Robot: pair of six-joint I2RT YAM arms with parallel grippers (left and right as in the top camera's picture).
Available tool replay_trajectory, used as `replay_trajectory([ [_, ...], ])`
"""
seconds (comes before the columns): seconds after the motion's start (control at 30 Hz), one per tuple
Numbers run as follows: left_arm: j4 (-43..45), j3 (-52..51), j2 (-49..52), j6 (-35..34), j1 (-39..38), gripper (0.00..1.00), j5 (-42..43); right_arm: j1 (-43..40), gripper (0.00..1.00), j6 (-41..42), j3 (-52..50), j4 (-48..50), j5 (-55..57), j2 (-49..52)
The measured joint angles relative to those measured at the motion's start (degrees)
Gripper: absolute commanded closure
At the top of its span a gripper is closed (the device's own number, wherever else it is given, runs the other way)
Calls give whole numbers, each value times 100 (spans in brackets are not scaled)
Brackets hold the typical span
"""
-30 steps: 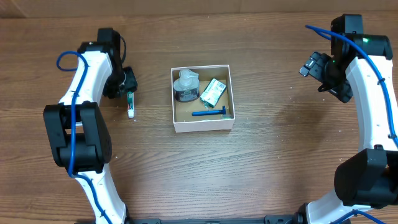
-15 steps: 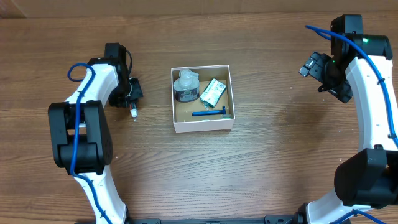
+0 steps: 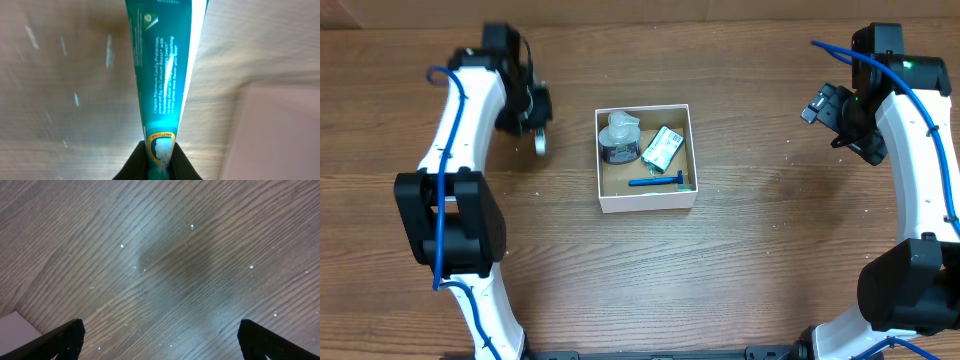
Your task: Pack container
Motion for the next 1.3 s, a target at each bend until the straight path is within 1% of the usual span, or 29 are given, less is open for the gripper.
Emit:
replay_trajectory([
  [0.03,-352,671,0,254,-4,85,216,0,0,0,0,7,0,0],
  [0.1,-894,1552,-7,726,-52,81,577,0,0,0,0,0,0,0],
  [0.17,-1537,2514,-15,1530,-291,81,1016,0,0,2,0,2,0,0],
  [0.2,-1851,2809,-22,1864,-463,81,1108,2,0,0,0,2,2,0],
  [0.23,-1989,2898,-24,2072,-581,81,1150,0,0,-2,0,2,2,0],
  [0.27,-2299,3075,-26,2446,-850,82,1196,0,0,0,0,4,2,0],
  [0.3,-2490,3156,-28,2782,-1220,86,1246,0,0,0,0,7,2,0],
  [0.33,-2599,3158,-28,3012,-1543,92,1241,0,0,0,0,4,2,0],
  [0.4,-2771,3158,-26,3357,-2168,90,1010,0,0,0,0,4,2,0],
  [0.43,-2782,3158,-26,3407,-2461,89,787,0,0,0,0,4,2,0],
  [0.5,-2704,3158,-26,3412,-2916,84,413,0,0,0,0,4,2,0],
  [0.6,-2494,3158,-26,3309,-3117,80,39,0,0,0,0,4,2,0],
  [0.7,-2444,3158,-26,3132,-3005,75,-155,0,0,0,0,4,2,0],
  [0.73,-2444,3158,-26,3077,-2957,70,-188,0,0,4,0,2,2,0],
  [0.8,-2426,3158,-26,2920,-2870,68,-249,0,0,2,0,4,2,0],
  [0.87,-2341,3158,-26,2618,-2776,64,-387,0,0,0,0,4,2,0],
  [0.93,-2284,3158,-26,2170,-2588,62,-575,0,0,2,0,0,0,0],
  [0.97,-2282,3158,-26,2002,-2452,57,-612,0,0,-2,0,4,2,0],
  [1.0,-2284,3158,-26,1836,-2251,49,-656,0,0,0,0,2,2,0],
  [1.03,-2299,3158,-26,1707,-2037,31,-682,0,0,2,0,2,2,0],
  [1.07,-2323,3158,-26,1604,-1757,24,-710,0,0,0,0,4,2,0],
  [1.1,-2343,3158,-26,1591,-1563,20,-708,0,0,0,0,4,0,0],
  [1.2,-2319,3082,-28,1696,-1123,18,-708,0,0,0,0,7,2,0],
  [1.3,-2090,2422,-33,1902,-999,18,-654,0,0,0,0,7,2,0],
])
